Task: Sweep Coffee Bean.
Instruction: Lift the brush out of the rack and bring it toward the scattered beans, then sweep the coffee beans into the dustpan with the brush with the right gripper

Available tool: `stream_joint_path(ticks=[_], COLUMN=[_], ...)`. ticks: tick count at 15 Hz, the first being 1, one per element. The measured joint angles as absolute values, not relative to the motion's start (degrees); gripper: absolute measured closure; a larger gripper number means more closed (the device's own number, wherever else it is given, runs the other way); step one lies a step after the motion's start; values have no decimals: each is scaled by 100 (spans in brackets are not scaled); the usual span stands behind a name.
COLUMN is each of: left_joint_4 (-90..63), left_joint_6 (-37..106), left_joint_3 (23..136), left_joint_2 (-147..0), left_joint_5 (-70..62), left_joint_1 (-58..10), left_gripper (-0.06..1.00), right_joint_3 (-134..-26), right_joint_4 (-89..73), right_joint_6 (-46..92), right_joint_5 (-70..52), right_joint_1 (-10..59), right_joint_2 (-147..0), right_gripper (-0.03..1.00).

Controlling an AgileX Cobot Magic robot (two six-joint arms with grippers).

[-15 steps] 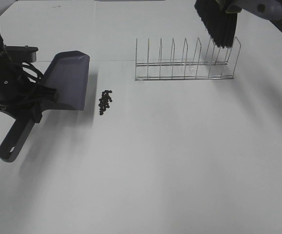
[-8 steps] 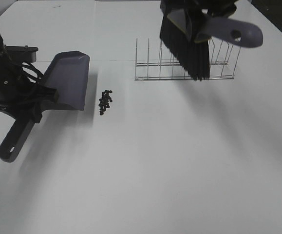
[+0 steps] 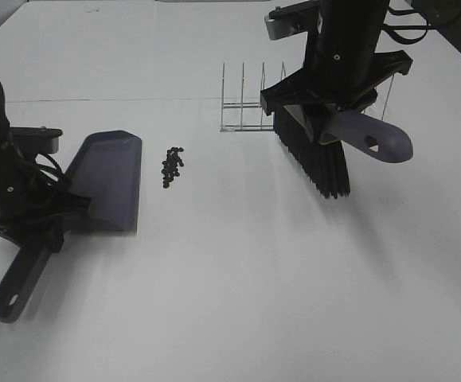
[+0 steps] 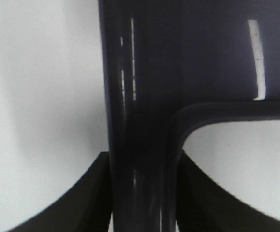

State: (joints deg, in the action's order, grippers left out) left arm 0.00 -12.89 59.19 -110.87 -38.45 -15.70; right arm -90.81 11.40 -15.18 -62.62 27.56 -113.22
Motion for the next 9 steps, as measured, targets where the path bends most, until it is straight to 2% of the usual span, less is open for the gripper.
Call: stream_joint_path(ticks=[3, 9], left_joint_4=[361, 527], left_joint_6=[-1782, -1948], left_joint_3=[5884, 5953], left_joint_2=[-11379, -11505], left_joint_5=[-3661, -3678], left_joint_1=[-1845, -1885], left_gripper=[59, 59], right_joint_3=[-9081, -9093], right_joint_4=[1140, 1203], right_joint_6=[-1616, -1627], right_joint_5=[-6165, -5959], right_joint_1=[2756, 2842], right_joint_2=[-11625, -12278], right_gripper=[65, 65])
